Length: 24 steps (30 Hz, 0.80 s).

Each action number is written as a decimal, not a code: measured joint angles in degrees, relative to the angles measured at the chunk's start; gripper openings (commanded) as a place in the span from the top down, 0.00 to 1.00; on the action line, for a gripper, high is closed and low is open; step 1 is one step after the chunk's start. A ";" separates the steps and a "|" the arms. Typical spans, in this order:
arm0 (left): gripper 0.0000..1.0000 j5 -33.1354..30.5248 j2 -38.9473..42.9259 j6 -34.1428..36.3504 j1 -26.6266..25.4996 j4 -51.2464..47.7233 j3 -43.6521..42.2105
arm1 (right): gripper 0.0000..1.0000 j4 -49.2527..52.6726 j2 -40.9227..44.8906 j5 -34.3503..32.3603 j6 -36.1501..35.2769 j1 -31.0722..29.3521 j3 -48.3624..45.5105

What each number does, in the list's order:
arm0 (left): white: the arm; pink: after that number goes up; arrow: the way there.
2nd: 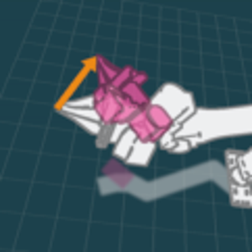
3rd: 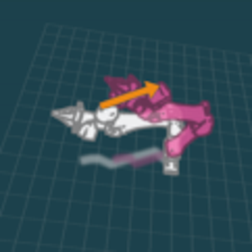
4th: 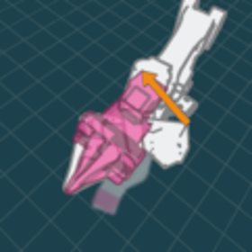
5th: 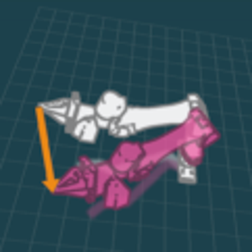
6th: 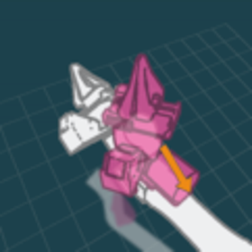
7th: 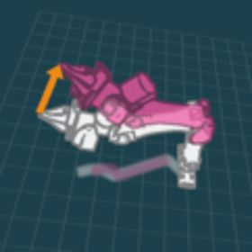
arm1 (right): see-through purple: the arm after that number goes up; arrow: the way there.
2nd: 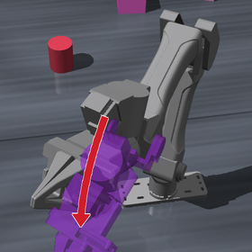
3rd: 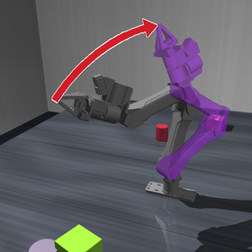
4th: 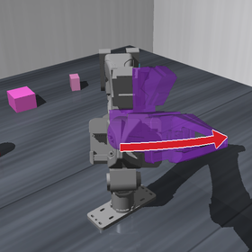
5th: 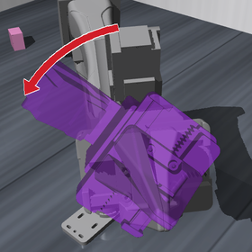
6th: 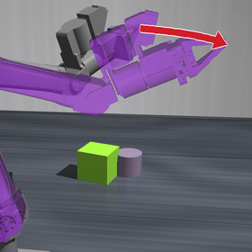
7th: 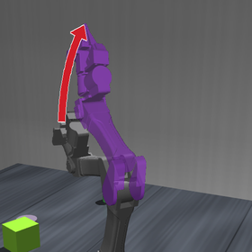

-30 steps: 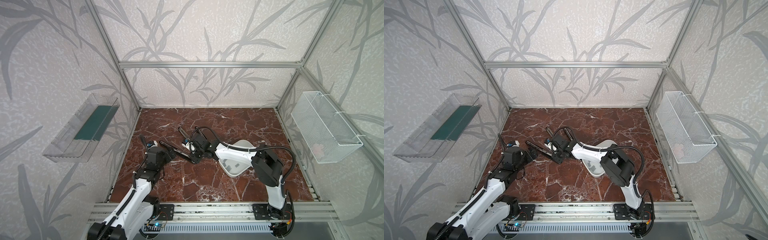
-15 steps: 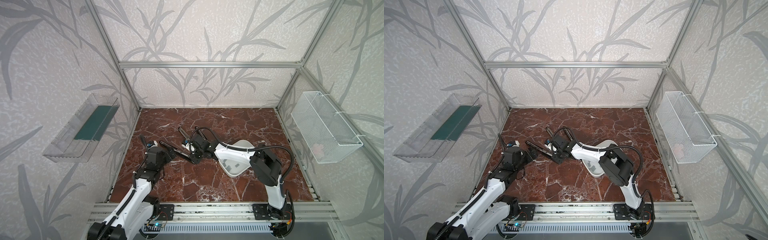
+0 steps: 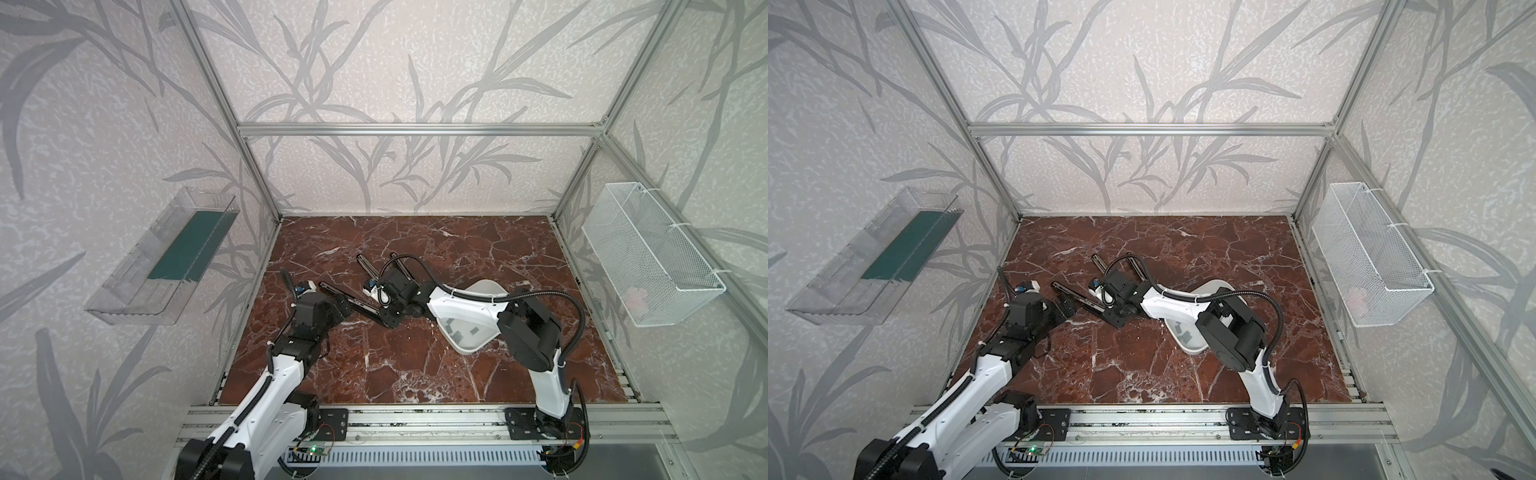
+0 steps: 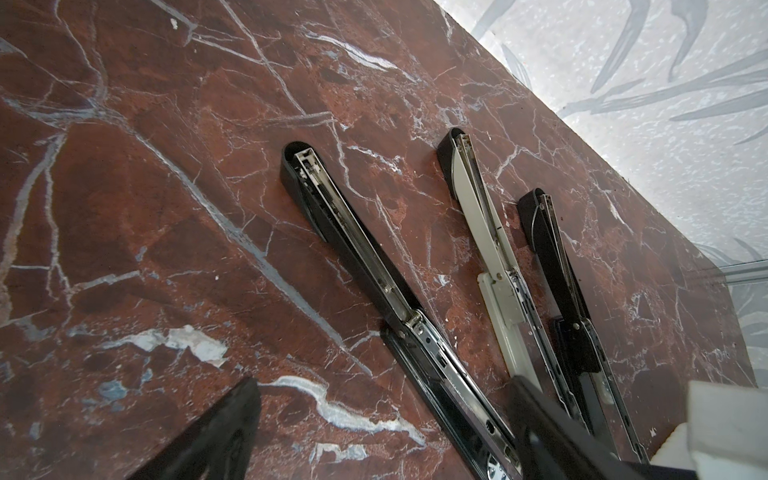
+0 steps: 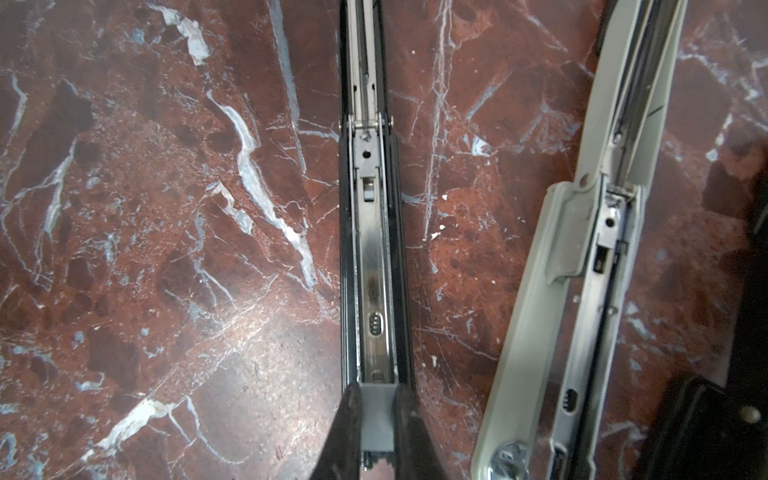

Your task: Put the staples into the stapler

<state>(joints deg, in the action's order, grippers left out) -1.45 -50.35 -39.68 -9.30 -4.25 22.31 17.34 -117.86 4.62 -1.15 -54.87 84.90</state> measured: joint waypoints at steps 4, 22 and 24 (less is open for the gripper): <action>0.07 0.07 0.00 0.00 0.00 0.02 0.00 | 0.96 0.00 -0.35 0.02 -0.02 0.00 0.44; 0.07 0.07 0.24 0.00 0.00 0.02 0.00 | 0.97 -0.07 -0.66 -0.28 -0.72 0.02 0.66; 0.07 0.07 0.24 0.00 0.00 0.02 0.00 | 0.97 0.02 -0.81 -0.07 -0.90 0.07 0.83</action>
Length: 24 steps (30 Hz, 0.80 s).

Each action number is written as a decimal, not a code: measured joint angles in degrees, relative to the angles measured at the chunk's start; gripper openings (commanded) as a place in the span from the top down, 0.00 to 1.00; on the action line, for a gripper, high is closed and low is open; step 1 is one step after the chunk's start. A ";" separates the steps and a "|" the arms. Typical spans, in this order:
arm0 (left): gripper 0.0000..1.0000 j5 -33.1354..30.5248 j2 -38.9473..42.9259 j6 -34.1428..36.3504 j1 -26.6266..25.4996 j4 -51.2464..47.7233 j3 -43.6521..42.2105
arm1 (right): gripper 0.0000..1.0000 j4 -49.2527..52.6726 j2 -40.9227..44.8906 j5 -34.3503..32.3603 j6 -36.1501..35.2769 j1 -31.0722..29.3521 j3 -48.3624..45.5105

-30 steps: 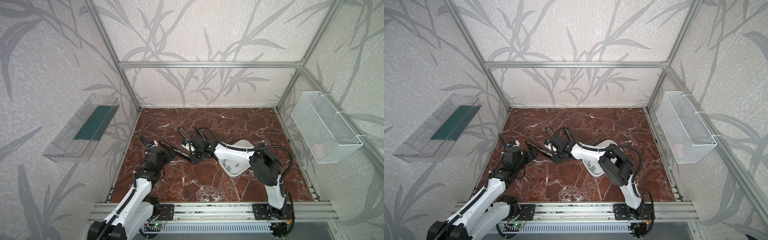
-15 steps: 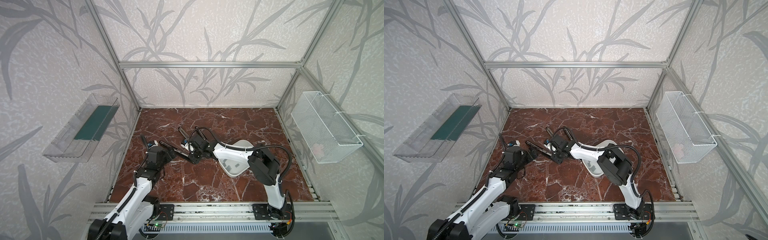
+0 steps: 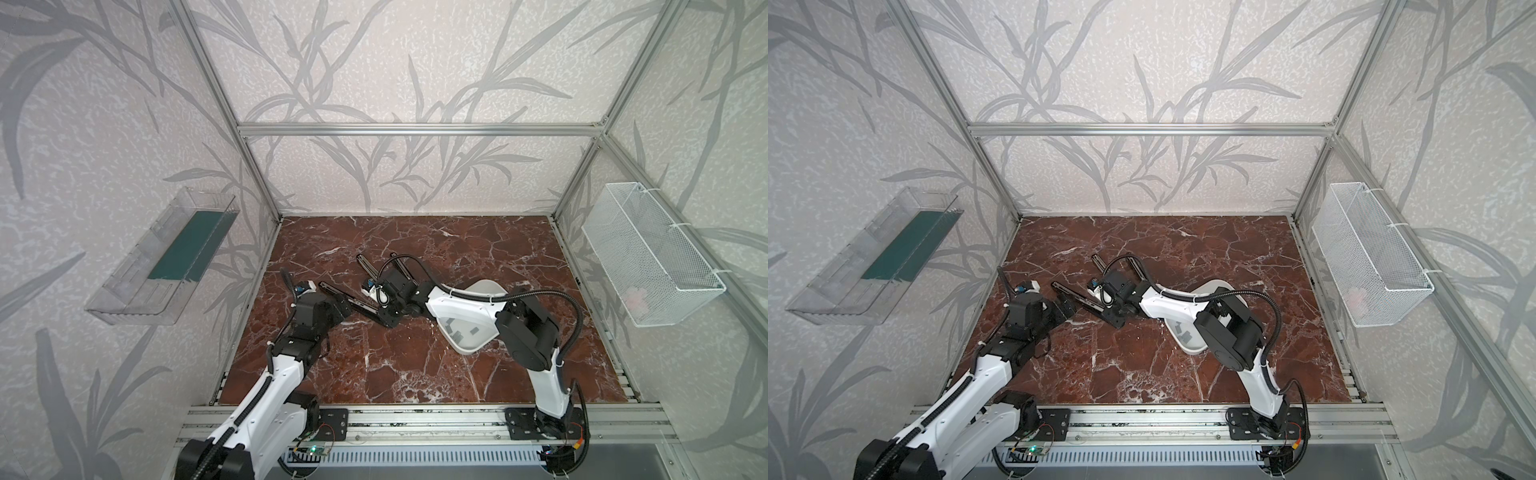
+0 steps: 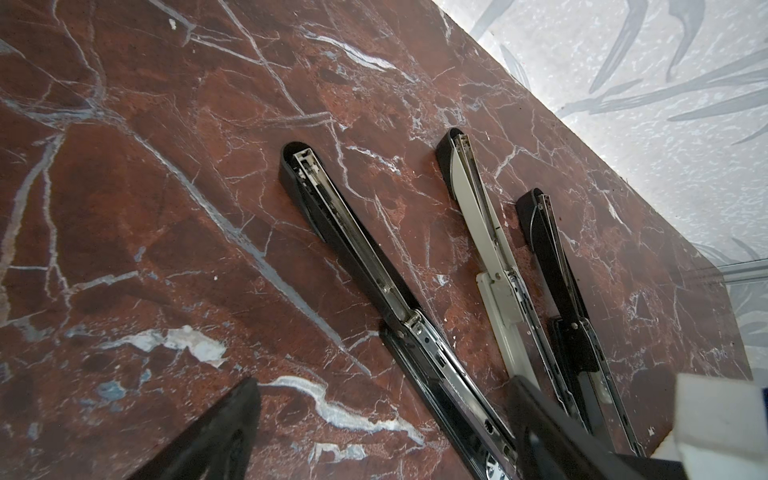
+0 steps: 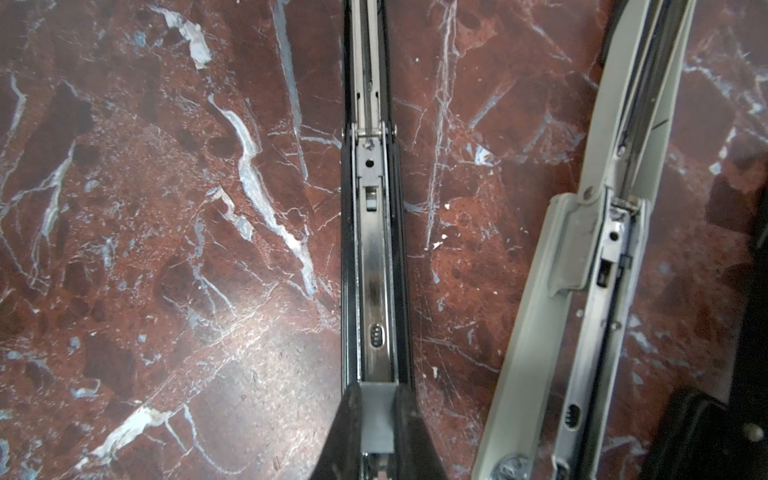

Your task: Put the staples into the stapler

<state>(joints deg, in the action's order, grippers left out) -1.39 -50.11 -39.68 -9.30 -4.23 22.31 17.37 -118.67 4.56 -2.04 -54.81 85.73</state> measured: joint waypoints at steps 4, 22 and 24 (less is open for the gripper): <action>0.07 0.00 0.00 0.02 0.00 -0.02 0.00 | 0.98 0.26 -0.39 0.66 -0.42 0.00 0.02; 0.07 -0.04 3.21 0.04 0.00 -0.50 -0.72 | 0.98 2.01 -0.57 0.46 -1.33 0.00 0.35; 0.07 -0.02 3.21 0.04 0.00 -0.72 -0.81 | 0.99 2.64 -0.02 0.46 -1.31 0.00 0.37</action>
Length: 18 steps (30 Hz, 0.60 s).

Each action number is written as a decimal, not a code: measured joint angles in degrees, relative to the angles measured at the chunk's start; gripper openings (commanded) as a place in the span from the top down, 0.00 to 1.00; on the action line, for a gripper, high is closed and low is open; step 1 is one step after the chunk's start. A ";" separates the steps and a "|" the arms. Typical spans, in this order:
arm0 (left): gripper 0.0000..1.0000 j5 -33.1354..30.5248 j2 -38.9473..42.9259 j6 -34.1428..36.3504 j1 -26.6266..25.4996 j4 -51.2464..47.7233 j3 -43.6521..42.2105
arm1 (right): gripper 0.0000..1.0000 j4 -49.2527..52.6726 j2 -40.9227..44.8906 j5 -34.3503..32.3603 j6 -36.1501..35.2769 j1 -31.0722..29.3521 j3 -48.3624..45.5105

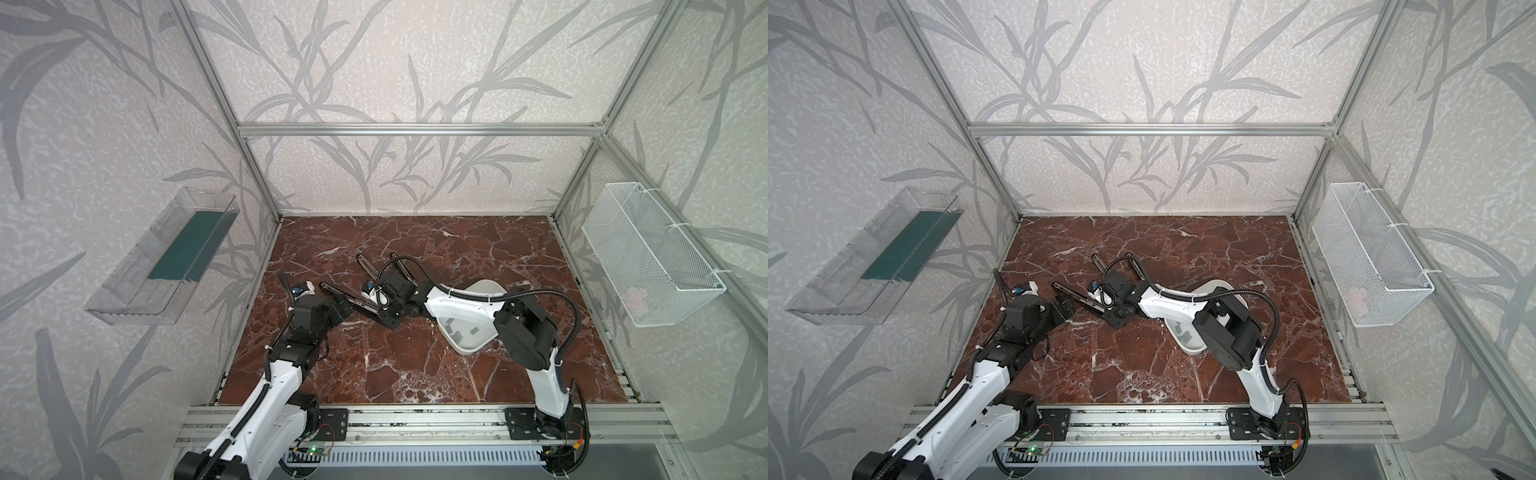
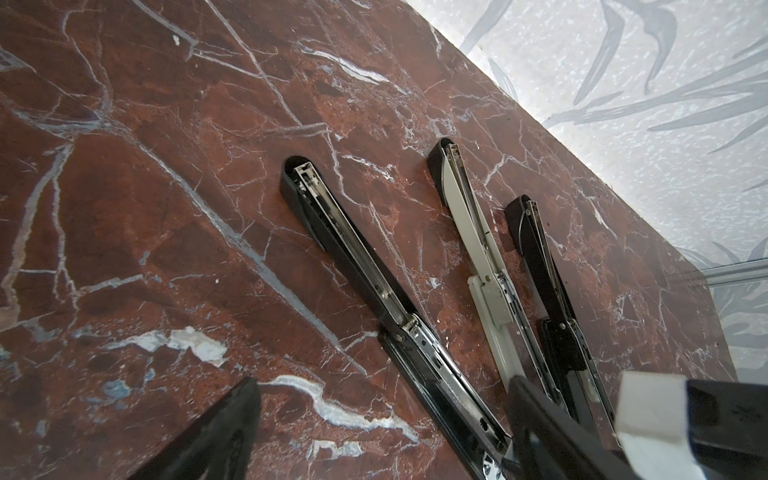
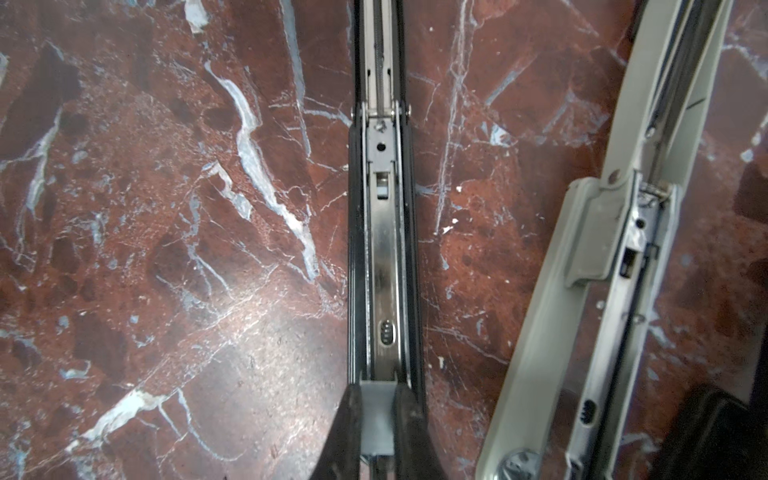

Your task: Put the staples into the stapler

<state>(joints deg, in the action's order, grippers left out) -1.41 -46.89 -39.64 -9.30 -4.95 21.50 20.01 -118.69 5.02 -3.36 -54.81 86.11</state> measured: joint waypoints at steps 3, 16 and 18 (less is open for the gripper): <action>0.07 0.00 0.44 0.00 0.00 -0.61 0.00 | 0.98 1.62 0.46 -0.04 -0.04 -0.02 0.00; 0.07 -0.28 2.01 0.00 0.00 -0.85 -0.02 | 0.99 2.38 1.03 0.61 -3.80 0.00 -0.04; 0.07 -0.33 1.70 0.00 0.00 -0.81 -0.02 | 0.99 2.19 1.68 0.98 -4.02 0.00 -0.13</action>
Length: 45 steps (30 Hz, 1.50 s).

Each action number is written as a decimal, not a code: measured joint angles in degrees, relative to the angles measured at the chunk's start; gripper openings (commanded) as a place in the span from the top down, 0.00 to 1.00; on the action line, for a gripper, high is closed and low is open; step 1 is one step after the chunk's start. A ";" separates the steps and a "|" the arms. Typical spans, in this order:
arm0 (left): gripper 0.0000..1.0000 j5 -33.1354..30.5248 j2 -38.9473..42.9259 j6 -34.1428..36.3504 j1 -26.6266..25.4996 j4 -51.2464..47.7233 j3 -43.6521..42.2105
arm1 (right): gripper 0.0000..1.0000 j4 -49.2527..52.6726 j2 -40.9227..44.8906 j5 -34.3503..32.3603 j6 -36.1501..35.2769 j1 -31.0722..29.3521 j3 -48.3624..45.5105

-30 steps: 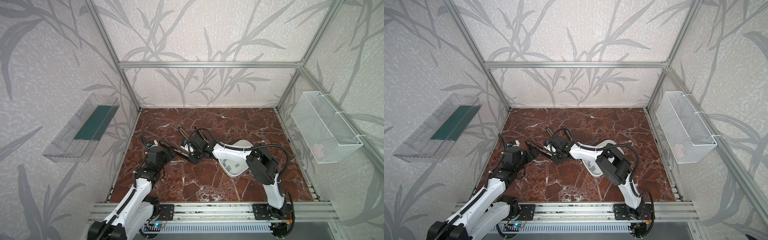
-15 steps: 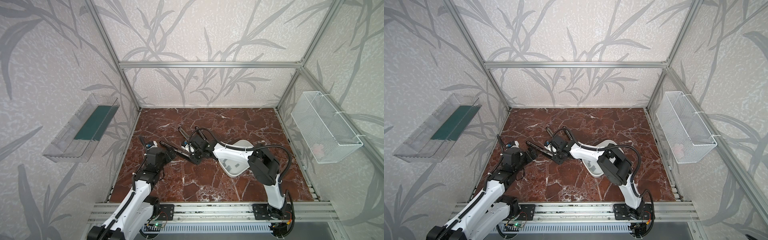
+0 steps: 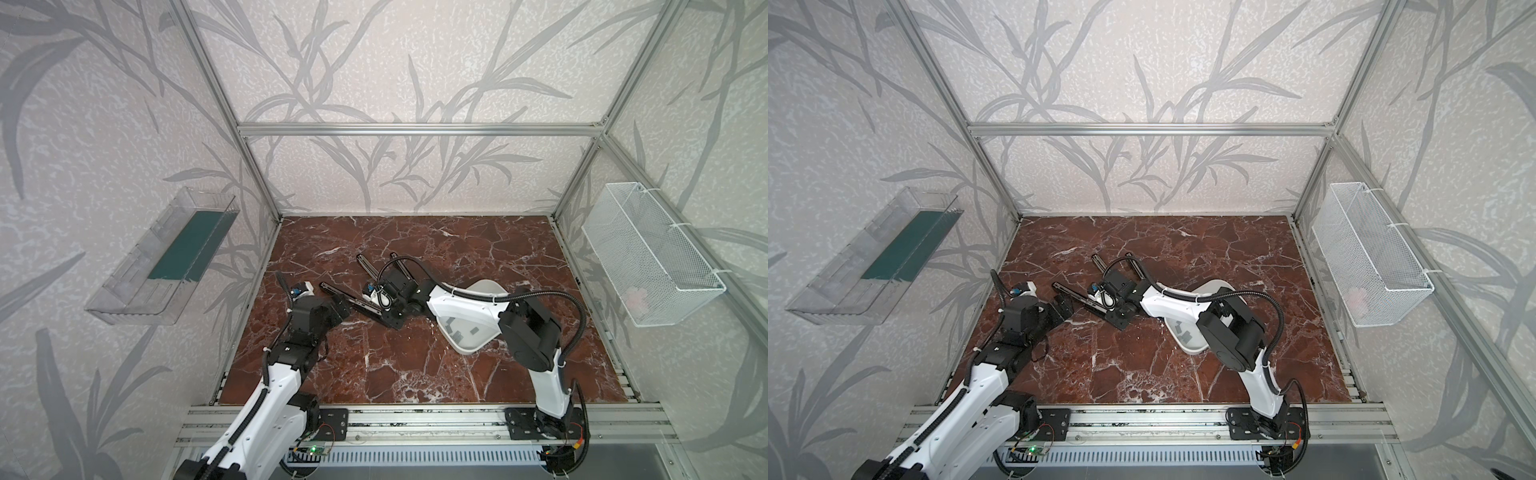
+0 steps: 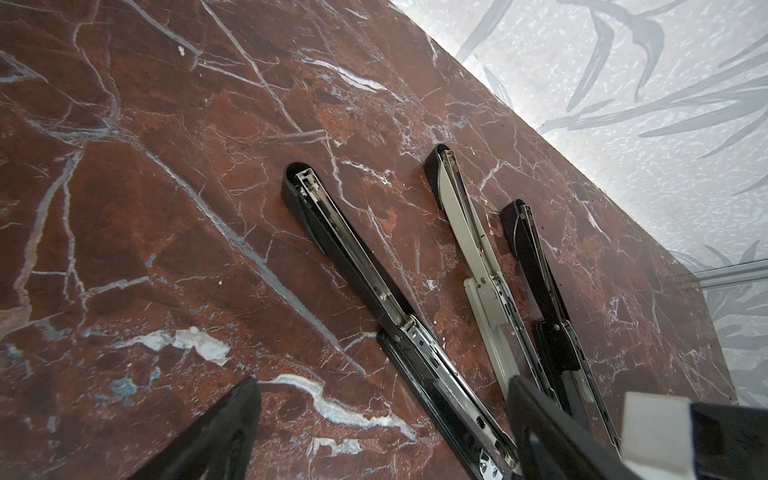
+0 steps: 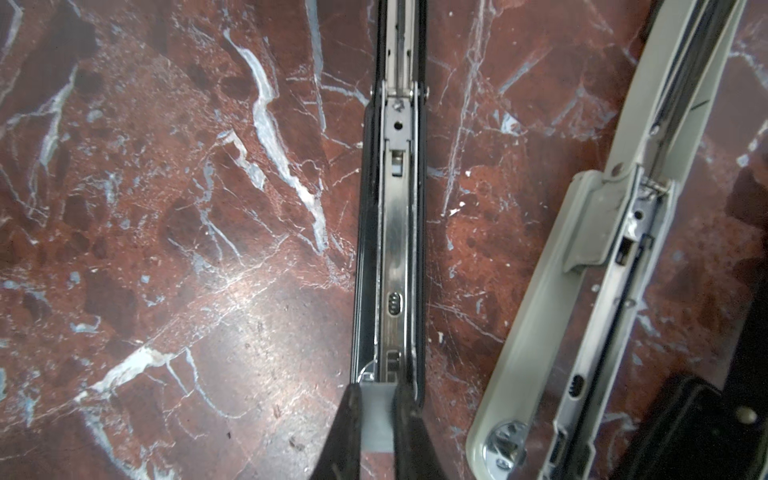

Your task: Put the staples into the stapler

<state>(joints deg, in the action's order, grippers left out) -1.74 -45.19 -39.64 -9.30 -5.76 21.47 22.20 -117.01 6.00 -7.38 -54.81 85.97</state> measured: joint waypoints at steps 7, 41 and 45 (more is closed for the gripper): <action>0.07 -0.07 -1.18 0.04 0.00 0.04 0.00 | 0.99 -1.18 1.36 0.07 -1.05 0.00 0.00; 0.07 -0.04 -3.58 0.11 0.00 1.51 0.00 | 1.00 -1.51 -0.96 -0.42 -3.41 0.70 -0.57; 0.07 -0.07 -3.85 0.11 0.00 1.55 0.00 | 1.00 -1.51 -0.96 -0.44 -3.41 0.70 -0.57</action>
<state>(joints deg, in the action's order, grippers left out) -1.80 -49.04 -39.53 -9.30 -4.21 21.47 20.69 -117.97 5.56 -10.79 -54.11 85.41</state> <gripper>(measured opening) 0.933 0.137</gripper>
